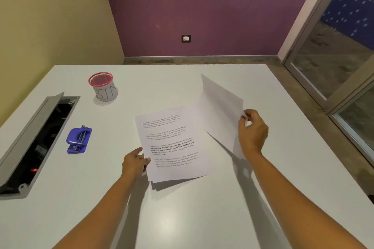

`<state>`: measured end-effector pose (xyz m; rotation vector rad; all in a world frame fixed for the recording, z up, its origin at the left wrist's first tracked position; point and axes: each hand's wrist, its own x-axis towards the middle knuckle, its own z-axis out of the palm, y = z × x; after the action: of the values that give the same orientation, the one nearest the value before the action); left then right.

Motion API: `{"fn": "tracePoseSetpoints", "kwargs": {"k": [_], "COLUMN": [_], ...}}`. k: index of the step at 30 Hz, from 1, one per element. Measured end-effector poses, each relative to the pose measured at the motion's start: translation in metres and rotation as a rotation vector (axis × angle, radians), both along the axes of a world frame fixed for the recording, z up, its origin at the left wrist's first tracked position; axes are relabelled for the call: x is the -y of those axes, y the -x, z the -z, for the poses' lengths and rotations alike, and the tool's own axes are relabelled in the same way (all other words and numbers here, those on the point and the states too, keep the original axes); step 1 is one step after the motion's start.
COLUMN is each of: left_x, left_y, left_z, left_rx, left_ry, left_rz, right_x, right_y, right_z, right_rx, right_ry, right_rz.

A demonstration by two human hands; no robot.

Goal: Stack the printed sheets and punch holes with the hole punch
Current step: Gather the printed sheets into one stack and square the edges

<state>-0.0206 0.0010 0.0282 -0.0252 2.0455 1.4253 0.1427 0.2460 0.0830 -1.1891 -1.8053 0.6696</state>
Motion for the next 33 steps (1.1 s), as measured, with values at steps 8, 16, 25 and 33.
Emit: {"fn": "tracePoseSetpoints", "kwargs": {"k": [8,16,25,33], "left_x": [0.005,0.01,0.007,0.007], "left_y": [-0.001,0.001,0.001,0.004], "left_z": [-0.002,0.001,0.003,-0.001], "left_rx": [0.099,0.129,0.182,0.059], "left_ry": [-0.05,-0.029,-0.077,-0.048], "left_rz": [-0.017,-0.056,-0.089,-0.051], "right_x": [0.084,0.119,0.125,0.107], "right_y": [0.034,0.049,0.046,0.039], "right_z": [0.004,0.047,0.057,0.065], "right_rx": [0.27,0.779,0.74,0.61], "right_ry": [-0.29,-0.215,-0.187,0.146], "right_rz": [-0.717,-1.007,-1.088,-0.96]}}
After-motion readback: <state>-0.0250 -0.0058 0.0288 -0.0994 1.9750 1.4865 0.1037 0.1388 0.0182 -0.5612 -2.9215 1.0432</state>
